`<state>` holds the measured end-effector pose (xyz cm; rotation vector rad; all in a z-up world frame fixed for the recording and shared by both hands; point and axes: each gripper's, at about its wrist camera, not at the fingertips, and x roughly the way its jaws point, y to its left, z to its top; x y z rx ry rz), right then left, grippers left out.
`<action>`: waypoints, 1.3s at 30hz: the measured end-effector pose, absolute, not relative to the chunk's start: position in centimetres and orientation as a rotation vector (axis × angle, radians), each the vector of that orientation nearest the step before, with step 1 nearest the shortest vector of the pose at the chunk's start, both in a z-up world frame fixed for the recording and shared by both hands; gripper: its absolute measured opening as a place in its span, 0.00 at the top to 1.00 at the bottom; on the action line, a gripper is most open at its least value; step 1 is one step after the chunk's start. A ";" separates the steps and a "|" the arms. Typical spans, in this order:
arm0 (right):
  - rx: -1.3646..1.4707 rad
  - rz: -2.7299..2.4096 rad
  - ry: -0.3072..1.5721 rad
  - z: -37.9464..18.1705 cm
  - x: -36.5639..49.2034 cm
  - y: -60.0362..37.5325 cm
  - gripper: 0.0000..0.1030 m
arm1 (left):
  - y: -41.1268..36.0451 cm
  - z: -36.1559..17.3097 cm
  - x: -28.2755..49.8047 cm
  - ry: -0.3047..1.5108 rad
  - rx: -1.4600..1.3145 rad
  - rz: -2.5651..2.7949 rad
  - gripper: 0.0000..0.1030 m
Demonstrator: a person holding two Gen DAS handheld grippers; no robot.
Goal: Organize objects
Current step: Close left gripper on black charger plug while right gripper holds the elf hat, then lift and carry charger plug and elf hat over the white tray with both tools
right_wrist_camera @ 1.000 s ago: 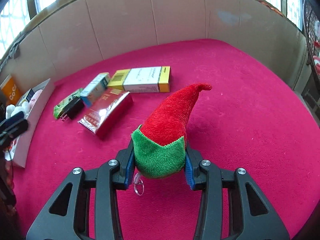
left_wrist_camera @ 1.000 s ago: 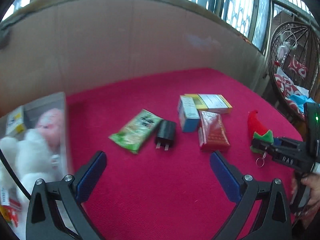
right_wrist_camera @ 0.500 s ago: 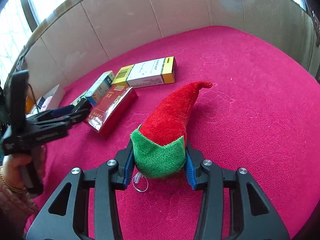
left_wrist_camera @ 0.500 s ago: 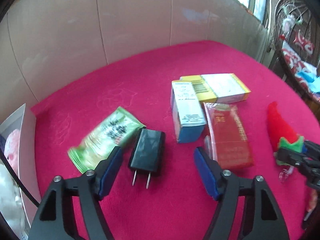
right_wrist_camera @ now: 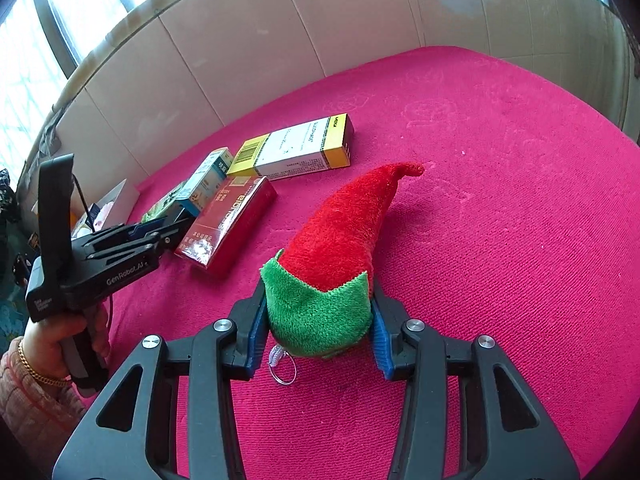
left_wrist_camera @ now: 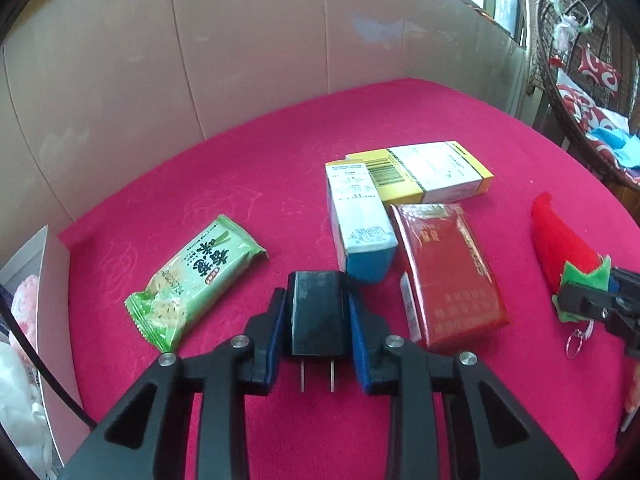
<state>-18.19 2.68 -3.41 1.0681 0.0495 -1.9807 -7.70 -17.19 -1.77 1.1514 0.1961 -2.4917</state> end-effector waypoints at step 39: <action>0.949 -2.202 0.269 -1.9 -16.1 1.7 0.59 | -14.5 3.5 9.2 0.167 0.514 -2.508 0.72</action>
